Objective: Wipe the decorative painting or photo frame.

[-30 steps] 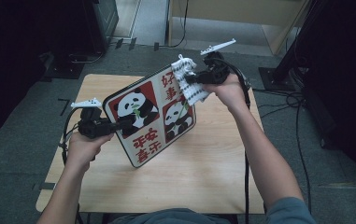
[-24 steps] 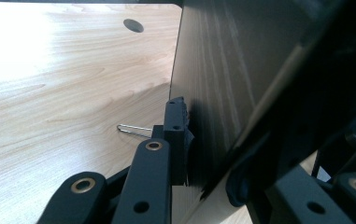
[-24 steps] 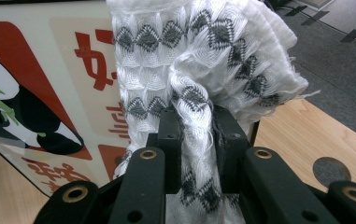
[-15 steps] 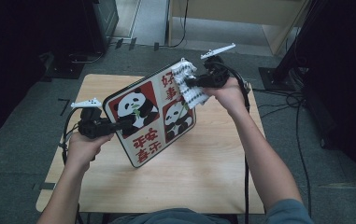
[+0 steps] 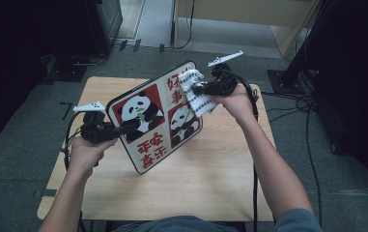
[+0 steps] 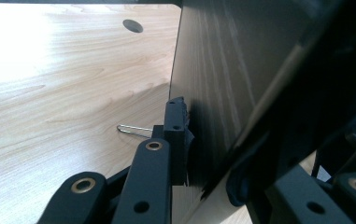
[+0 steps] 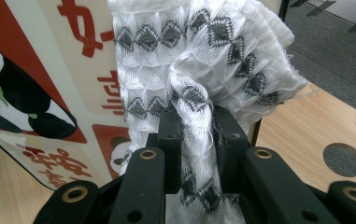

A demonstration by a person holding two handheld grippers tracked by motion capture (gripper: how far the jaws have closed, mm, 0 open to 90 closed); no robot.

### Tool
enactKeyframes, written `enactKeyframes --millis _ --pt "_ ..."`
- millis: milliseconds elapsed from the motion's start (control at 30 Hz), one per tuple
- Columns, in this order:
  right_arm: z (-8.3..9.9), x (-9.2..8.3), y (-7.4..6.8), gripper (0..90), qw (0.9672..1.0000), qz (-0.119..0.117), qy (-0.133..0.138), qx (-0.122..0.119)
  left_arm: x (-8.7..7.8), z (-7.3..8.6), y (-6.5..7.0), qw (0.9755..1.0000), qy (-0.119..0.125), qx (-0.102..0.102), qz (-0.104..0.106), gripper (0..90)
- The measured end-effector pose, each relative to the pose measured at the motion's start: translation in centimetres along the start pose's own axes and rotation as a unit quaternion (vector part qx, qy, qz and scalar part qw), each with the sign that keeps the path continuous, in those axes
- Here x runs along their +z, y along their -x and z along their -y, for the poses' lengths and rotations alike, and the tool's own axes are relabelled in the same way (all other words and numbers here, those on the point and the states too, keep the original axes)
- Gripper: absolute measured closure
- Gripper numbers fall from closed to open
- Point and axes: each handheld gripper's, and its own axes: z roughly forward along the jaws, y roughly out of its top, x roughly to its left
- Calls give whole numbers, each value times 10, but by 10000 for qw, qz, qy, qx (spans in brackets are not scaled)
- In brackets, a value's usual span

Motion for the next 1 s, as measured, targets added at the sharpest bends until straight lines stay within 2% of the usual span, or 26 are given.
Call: enactKeyframes --millis 1000 --pt "34 16 6 766 9996 -166 -123 192 0 0 0 10000 -7 30 -2 776"
